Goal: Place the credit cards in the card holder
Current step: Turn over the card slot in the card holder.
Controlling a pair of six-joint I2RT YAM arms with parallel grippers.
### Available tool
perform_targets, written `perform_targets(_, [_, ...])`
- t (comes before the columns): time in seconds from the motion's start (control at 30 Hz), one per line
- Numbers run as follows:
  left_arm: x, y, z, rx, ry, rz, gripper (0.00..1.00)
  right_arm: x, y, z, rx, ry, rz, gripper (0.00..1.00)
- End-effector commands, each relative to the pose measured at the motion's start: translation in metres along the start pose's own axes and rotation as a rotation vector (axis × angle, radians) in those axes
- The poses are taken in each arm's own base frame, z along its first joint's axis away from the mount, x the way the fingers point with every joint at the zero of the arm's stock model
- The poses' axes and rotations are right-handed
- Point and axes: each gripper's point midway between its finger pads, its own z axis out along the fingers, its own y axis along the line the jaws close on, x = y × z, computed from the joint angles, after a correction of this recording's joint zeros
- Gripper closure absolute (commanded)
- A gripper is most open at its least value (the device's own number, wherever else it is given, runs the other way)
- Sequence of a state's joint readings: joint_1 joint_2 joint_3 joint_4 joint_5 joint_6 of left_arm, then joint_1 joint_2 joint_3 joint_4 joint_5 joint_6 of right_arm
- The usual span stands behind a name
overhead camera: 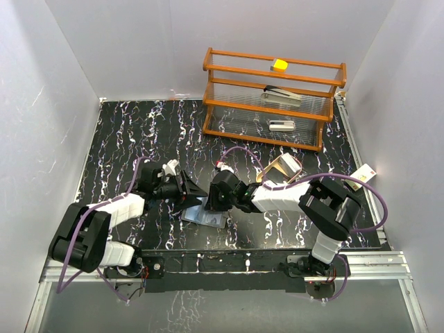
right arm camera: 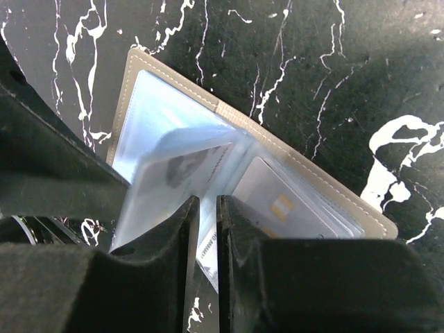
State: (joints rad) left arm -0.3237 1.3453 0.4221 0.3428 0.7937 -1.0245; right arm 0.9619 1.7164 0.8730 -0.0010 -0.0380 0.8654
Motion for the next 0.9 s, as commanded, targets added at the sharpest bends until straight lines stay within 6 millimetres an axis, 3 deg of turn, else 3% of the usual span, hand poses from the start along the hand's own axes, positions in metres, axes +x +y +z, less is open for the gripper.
perform_targets(0.0, [0.008,-0.024,0.000,0.056,0.017,0.033,0.46,-0.020,0.018,-0.002,-0.064,-0.088,-0.070,0.84])
perform_targets(0.2, [0.013,-0.026,0.009,0.028,0.028,0.057,0.46,-0.032,0.007,-0.023,-0.079,-0.221,-0.124,0.81])
perform_targets(0.57, [0.014,-0.017,0.017,-0.010,0.034,0.059,0.46,-0.038,-0.013,-0.047,0.020,-0.265,-0.122,0.75])
perform_targets(0.87, [0.010,-0.013,0.016,-0.052,0.013,0.084,0.47,-0.061,-0.035,-0.099,0.170,-0.363,-0.197,0.63])
